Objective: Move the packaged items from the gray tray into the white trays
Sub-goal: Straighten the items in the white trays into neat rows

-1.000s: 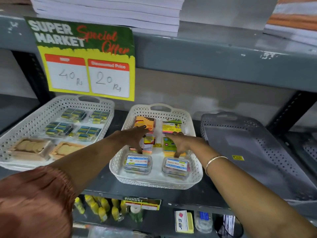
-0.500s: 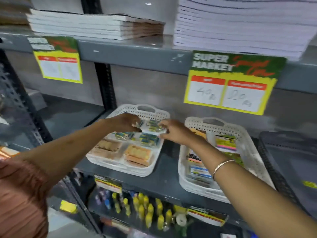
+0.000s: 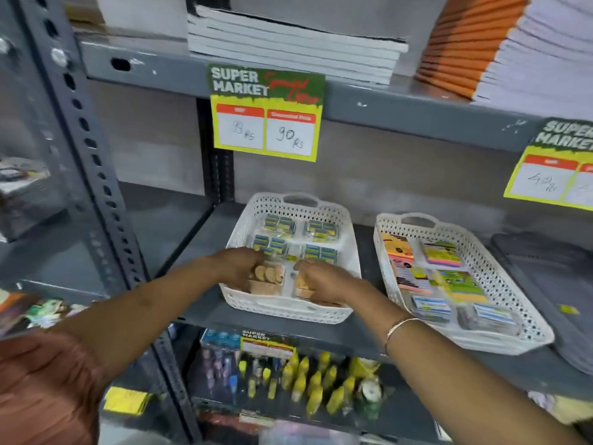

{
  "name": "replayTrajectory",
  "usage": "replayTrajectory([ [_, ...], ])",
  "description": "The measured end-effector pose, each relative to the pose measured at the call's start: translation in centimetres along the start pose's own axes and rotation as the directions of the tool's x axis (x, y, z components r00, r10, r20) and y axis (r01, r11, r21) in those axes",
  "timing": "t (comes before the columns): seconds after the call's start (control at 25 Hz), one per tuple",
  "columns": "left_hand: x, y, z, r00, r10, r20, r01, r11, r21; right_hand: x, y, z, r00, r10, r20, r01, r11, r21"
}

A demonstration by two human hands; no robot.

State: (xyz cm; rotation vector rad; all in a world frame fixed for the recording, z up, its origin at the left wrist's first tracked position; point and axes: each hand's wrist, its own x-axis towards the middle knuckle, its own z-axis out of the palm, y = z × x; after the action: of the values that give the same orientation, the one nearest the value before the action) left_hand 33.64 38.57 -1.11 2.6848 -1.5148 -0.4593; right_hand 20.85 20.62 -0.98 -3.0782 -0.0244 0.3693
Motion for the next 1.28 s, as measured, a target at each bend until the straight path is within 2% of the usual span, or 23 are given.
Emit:
replayTrajectory([
  [0.16, 0.2, -0.1, 0.1, 1.000, 0.021, 0.002, -0.021, 1.000, 0.019, -0.4, -0.3, 0.1, 0.999, 0.026, -0.023, -0.025, 0.999, 0.034],
  [0.32, 0.6, 0.2, 0.1, 1.000, -0.017, 0.015, 0.017, 1.000, 0.003, -0.2, -0.5, 0.0, 0.999, 0.053, -0.011, -0.052, 0.995, 0.090],
  [0.44, 0.8, -0.2, 0.0, 0.995, -0.072, 0.068, 0.076, 0.995, -0.057, 0.0, -0.1, -1.4, 0.994, 0.104, 0.015, -0.102, 0.929, 0.356],
  [0.52, 1.4, -0.6, -0.8, 0.995, -0.070, 0.068, 0.075, 0.995, -0.073, 0.7, 1.2, -2.6, 0.978, 0.200, -0.049, -0.158, 0.882, 0.444],
  [0.64, 2.7, -0.7, -2.4, 0.997, -0.073, -0.011, 0.070, 0.989, -0.132, 2.2, 3.4, -2.9, 0.951, 0.286, -0.118, -0.224, 0.900, 0.373],
  [0.72, 4.5, -1.3, -2.7, 0.993, -0.086, -0.076, 0.074, 0.986, -0.147, 3.6, 4.6, -2.0, 0.959, 0.271, -0.084, -0.237, 0.928, 0.287],
  [0.88, 7.3, -2.2, -1.7, 0.997, -0.060, -0.045, 0.054, 0.991, -0.125, 5.6, 5.7, -0.3, 0.964, 0.262, 0.053, -0.267, 0.938, 0.221],
  [1.12, 8.8, -3.2, -0.7, 1.000, -0.015, -0.027, 0.014, 0.999, -0.044, 6.9, 6.2, -0.4, 0.975, 0.211, 0.068, -0.222, 0.945, 0.239],
  [1.28, 8.7, -3.0, -0.8, 0.999, -0.001, -0.052, -0.001, 1.000, -0.021, 7.0, 6.0, -0.1, 0.970, 0.233, 0.065, -0.242, 0.942, 0.234],
])
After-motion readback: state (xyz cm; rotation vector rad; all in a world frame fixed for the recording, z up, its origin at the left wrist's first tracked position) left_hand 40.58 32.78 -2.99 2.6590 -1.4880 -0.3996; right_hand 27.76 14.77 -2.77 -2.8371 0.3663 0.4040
